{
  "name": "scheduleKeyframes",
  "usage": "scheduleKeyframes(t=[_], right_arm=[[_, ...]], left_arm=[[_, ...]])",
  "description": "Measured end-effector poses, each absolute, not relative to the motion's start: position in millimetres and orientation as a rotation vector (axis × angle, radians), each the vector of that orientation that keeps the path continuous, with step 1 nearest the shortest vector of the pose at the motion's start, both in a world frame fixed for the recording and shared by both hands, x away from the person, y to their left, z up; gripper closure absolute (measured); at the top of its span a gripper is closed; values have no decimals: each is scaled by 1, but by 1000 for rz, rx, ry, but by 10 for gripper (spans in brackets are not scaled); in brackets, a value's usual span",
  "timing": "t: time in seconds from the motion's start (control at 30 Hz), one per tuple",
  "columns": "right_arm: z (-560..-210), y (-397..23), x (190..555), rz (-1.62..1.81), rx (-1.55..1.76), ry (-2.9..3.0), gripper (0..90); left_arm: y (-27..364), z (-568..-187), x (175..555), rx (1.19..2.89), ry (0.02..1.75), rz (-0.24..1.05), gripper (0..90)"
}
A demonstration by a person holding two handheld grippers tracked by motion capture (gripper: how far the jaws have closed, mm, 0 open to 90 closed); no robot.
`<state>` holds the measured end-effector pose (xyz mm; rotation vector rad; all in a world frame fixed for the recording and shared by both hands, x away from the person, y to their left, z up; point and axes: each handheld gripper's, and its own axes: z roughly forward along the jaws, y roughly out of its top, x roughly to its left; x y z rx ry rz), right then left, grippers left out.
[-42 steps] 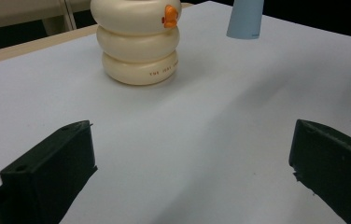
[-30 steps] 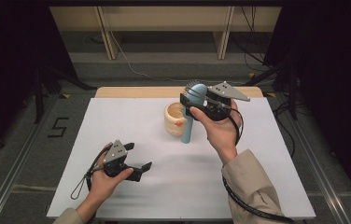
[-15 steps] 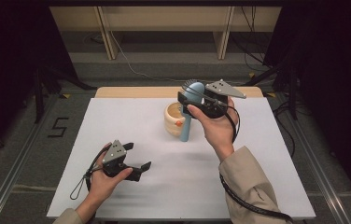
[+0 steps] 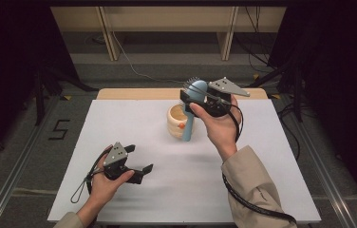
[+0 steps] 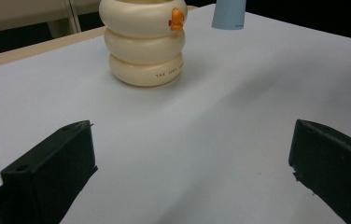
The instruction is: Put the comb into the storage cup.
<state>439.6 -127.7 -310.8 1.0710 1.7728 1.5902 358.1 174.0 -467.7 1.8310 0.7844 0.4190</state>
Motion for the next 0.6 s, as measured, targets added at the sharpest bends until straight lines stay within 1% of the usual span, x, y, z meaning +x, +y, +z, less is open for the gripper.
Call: scheduleKeyframes(t=[0.6], right_arm=[[-301,-124,444,1591,1051,1755,202]], left_arm=[[175,-468,359,1825,794,417,0]])
